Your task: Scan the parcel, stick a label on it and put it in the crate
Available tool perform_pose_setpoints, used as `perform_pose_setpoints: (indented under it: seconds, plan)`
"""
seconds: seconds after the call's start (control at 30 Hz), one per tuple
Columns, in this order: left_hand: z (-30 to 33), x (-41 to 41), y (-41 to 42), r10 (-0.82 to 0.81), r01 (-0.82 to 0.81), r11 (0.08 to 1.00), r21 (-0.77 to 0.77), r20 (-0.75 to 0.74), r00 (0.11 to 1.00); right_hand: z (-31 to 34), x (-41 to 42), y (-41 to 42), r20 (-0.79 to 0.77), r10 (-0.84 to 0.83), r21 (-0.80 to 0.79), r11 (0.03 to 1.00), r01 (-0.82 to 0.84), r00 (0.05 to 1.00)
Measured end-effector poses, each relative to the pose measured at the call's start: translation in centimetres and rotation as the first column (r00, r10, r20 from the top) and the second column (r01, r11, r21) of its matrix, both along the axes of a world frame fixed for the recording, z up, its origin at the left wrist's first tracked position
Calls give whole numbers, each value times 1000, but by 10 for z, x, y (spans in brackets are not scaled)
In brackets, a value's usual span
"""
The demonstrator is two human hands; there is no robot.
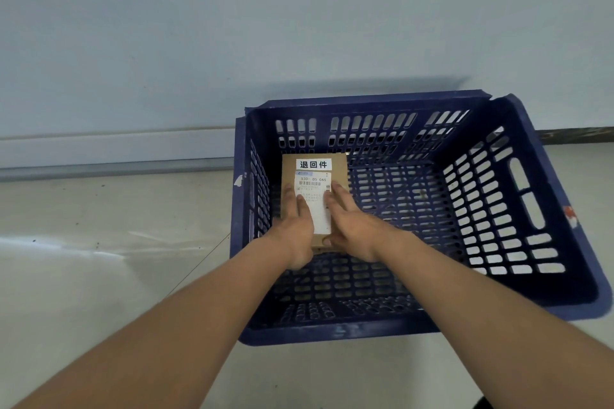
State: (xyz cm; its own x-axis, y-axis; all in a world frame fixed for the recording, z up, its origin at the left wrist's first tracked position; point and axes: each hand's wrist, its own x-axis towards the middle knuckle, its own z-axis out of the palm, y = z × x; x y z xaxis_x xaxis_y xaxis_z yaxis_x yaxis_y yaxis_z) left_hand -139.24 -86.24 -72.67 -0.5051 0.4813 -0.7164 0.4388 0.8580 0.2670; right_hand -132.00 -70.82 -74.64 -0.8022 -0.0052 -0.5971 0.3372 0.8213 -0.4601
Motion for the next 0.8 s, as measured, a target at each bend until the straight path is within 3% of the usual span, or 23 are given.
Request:
perform_pose_setpoints:
  seconds: [0.2,0.53,0.8]
  plan:
    - [-3,1,3,-57,51,995,-84,-80,995,-10,-2,-2,-11,-2,31,1000,2,1000]
    - [-9,4,5,-71,63,996,-68,-134,988,-13,-3,0,-13,16,92,996,-15,1000]
    - [18,-5,13,-109,103,994,-41,-183,977,42,-5,3,-2,-56,182,982,55,998]
